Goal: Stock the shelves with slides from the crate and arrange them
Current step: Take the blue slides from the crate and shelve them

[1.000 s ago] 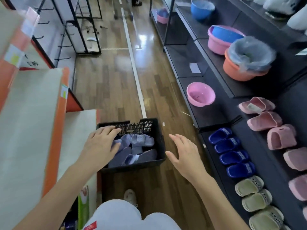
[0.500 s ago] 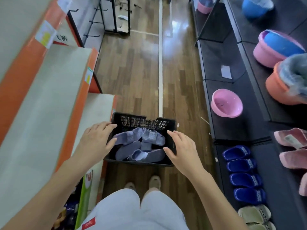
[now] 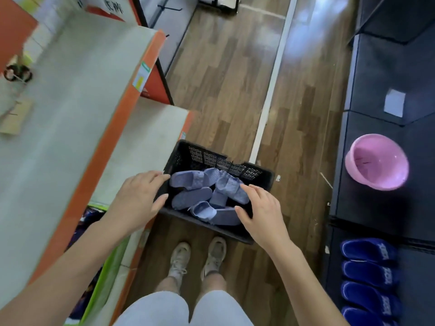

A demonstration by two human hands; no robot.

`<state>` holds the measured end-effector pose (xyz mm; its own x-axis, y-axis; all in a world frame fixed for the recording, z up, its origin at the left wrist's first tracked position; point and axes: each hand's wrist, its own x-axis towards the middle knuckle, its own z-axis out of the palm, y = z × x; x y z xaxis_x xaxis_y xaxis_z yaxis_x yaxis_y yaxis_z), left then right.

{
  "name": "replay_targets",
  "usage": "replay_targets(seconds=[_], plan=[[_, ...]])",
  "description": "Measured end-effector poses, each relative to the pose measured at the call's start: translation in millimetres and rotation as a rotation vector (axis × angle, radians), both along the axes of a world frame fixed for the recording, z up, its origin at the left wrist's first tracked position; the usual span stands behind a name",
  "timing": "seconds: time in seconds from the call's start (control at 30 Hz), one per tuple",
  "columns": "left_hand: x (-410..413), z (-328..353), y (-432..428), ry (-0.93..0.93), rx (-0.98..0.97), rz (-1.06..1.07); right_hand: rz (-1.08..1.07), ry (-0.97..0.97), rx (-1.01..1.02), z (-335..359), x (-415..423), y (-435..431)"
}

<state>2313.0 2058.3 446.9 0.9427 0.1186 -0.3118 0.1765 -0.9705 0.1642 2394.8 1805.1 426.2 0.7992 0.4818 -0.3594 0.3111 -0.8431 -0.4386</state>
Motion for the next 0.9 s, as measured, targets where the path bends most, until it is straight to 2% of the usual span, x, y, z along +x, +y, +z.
replay_targets(seconds=[0.3, 0.67, 0.9], plan=[[37, -84, -15, 0.024, 0.002, 0.018, -0.010, 0.060, -0.027, -94, 30, -22], [62, -271, 3, 0.164, -0.089, 0.125, -0.138, 0.228, -0.106, -274, 45, -15], [86, -399, 12, 0.265, -0.097, 0.099, -0.251, 0.306, -0.123, -402, 66, 0]])
